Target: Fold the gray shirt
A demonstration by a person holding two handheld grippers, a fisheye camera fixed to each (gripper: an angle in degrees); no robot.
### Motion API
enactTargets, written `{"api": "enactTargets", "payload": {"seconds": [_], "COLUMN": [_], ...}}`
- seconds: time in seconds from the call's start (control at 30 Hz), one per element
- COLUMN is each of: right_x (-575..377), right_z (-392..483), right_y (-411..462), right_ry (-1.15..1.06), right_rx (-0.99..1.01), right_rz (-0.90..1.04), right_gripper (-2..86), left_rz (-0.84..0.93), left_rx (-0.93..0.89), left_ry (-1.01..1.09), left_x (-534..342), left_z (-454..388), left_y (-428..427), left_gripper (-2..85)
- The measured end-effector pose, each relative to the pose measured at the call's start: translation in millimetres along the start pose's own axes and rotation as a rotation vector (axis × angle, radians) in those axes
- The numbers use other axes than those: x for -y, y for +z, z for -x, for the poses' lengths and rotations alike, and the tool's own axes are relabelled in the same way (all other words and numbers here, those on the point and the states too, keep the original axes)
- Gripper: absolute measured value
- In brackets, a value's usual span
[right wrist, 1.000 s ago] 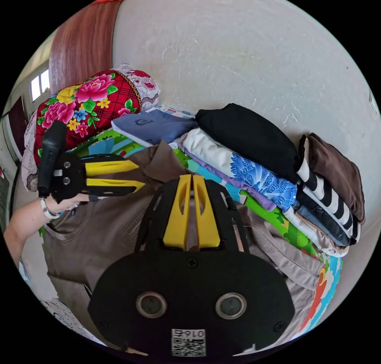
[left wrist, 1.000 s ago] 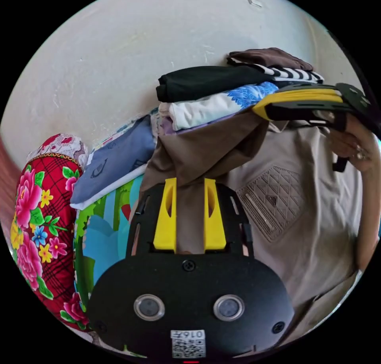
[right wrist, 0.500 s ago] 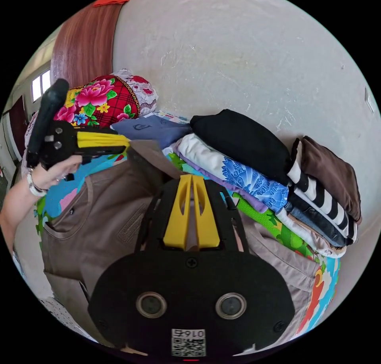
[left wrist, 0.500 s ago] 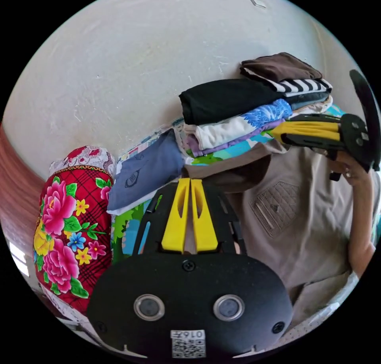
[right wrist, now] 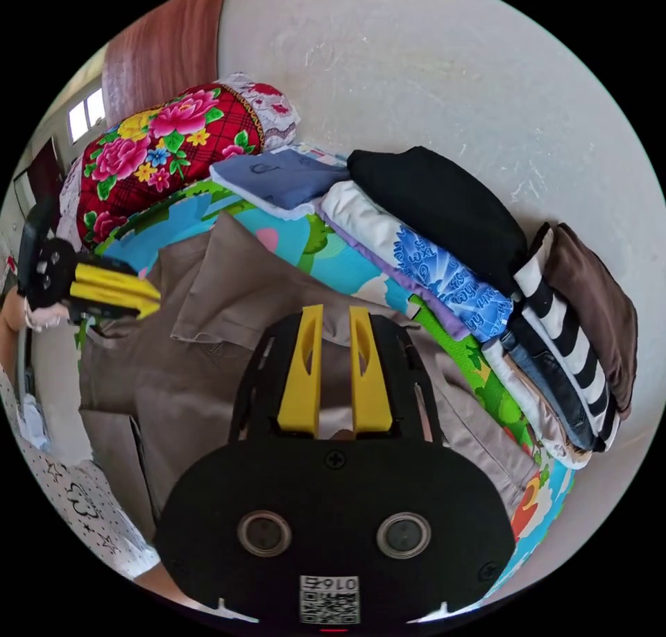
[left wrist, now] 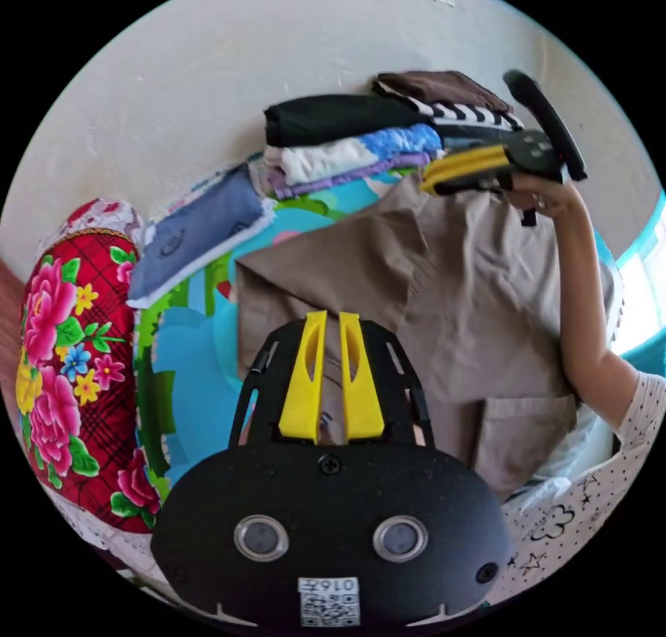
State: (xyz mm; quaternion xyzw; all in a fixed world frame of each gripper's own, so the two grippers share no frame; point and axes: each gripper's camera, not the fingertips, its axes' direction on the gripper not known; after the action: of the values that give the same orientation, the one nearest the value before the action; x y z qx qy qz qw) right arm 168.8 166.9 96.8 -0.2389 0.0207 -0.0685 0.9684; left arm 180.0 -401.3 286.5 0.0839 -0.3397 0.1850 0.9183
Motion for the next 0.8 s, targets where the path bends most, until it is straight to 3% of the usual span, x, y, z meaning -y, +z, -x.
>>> {"api": "enactTargets", "payload": {"seconds": [0.23, 0.43, 0.6, 0.8], "right_x": [13, 21, 36, 43], "right_z": [30, 72, 79, 51], "right_y": [38, 60, 81, 93], "right_ry": [-0.215, -0.424, -0.370, -0.100], "right_rx": [-0.039, -0.176, -0.208, -0.432], "right_rz": [0.073, 0.030, 0.053, 0.067], "right_gripper": [10.0, 9.9, 8.9, 6.3], "left_rz": [0.103, 0.082, 0.149, 0.128], "left_rx": [0.237, 0.075, 0.218, 0.218], "left_ry": [0.076, 0.097, 0.029, -0.005], "left_x": [39, 43, 52, 51], "left_z": [56, 71, 77, 89], "left_y": [85, 130, 168, 180], "left_gripper": [4.1, 5.1, 0.4, -0.9]}}
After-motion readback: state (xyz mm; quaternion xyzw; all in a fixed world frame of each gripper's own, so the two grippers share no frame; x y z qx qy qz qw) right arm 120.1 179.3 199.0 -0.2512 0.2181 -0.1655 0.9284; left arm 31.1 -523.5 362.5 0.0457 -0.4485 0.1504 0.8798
